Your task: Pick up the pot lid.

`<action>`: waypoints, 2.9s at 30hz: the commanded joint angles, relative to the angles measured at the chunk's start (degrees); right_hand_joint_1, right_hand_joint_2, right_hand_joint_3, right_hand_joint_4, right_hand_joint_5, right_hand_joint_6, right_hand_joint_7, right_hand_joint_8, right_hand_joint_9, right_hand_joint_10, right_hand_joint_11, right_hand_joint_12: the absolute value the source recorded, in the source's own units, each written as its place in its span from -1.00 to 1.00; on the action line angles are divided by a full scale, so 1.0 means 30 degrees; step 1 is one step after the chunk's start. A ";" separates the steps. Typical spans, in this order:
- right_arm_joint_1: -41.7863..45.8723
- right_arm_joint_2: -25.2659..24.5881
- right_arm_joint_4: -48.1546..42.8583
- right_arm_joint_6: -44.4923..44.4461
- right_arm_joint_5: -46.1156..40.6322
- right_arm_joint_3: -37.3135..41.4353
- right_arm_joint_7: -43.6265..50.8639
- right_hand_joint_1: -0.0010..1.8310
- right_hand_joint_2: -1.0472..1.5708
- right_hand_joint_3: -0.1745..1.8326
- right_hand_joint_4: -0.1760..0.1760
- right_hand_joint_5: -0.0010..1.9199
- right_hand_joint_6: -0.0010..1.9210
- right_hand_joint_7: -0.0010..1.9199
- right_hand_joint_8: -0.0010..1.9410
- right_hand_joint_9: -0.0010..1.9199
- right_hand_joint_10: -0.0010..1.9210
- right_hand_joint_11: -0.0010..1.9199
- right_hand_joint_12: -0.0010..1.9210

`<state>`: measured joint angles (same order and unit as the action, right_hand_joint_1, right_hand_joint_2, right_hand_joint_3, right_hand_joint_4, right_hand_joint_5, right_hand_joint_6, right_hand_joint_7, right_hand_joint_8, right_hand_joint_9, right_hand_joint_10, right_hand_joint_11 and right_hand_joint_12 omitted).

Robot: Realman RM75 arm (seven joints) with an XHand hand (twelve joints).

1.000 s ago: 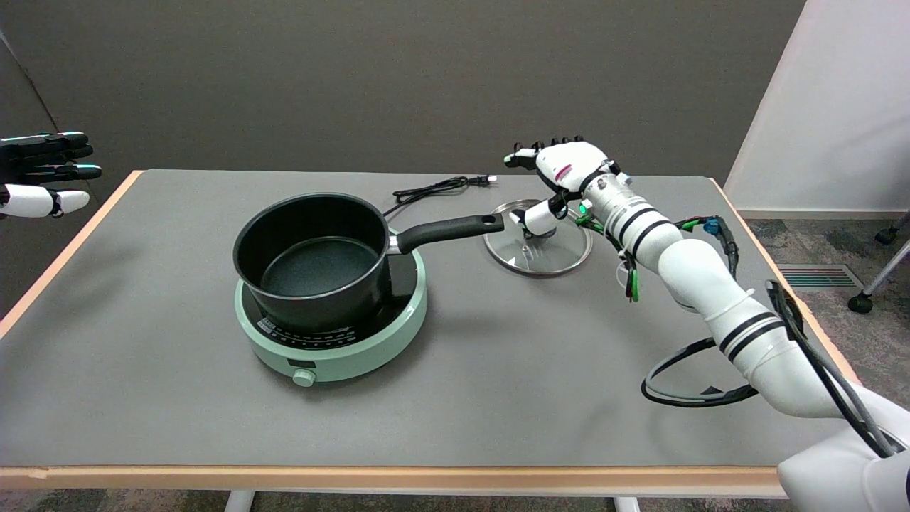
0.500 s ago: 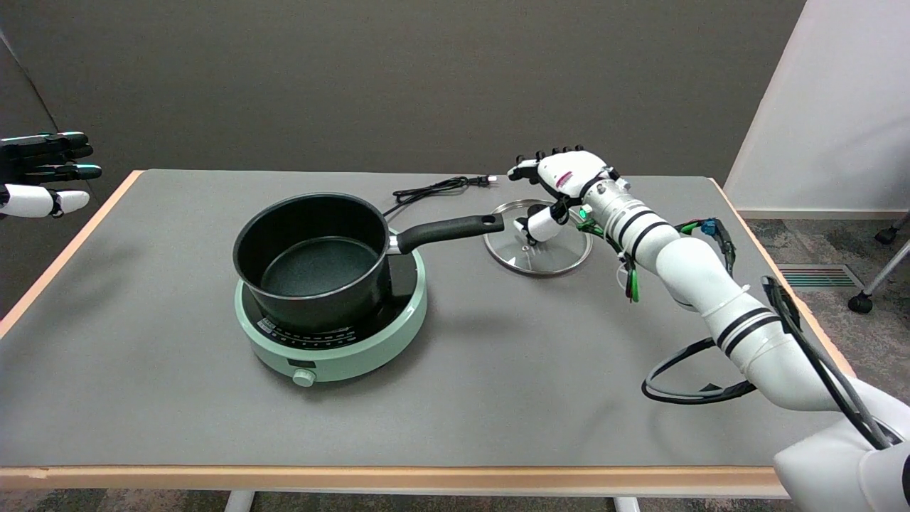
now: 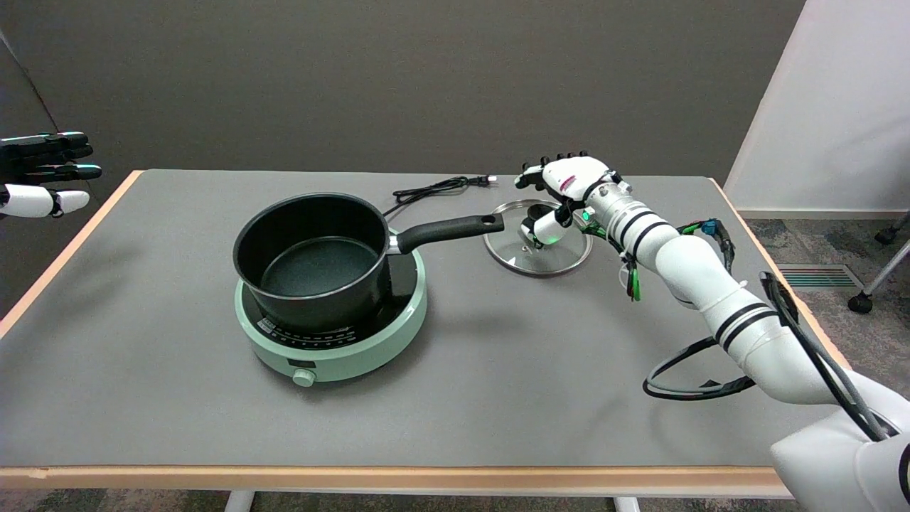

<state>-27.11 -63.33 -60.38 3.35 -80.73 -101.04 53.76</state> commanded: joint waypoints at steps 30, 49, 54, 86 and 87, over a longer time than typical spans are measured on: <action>-0.1078 -0.0236 0.2455 0.0036 -0.0026 -0.0356 -0.0014 -0.15 0.25 0.07 0.99 -0.35 -0.65 -0.22 -0.75 -0.25 -0.48 -0.45 0.18; -0.1631 -0.0383 0.3323 0.0036 -0.0026 -0.0515 -0.0014 -0.16 0.27 0.06 1.00 -0.33 -0.60 -0.19 -0.72 -0.23 -0.46 -0.43 0.20; -0.1657 -0.0396 0.3418 0.0036 -0.0026 -0.0515 -0.0014 -0.15 0.27 0.05 1.00 -0.33 -0.60 -0.19 -0.72 -0.22 -0.45 -0.43 0.21; -0.1631 -0.0209 0.3747 -0.0124 -0.0026 -0.0489 -0.0014 -0.05 0.52 -0.22 1.00 -0.25 0.10 -0.06 -0.45 -0.15 -0.30 -0.37 0.17; -0.1631 -0.0209 0.3747 -0.0124 -0.0026 -0.0504 -0.0014 -0.02 0.66 -0.56 1.00 -0.24 0.44 -0.06 -0.42 -0.15 -0.27 -0.36 0.16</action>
<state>-31.92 -64.13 -49.52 3.13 -80.89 -102.34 53.70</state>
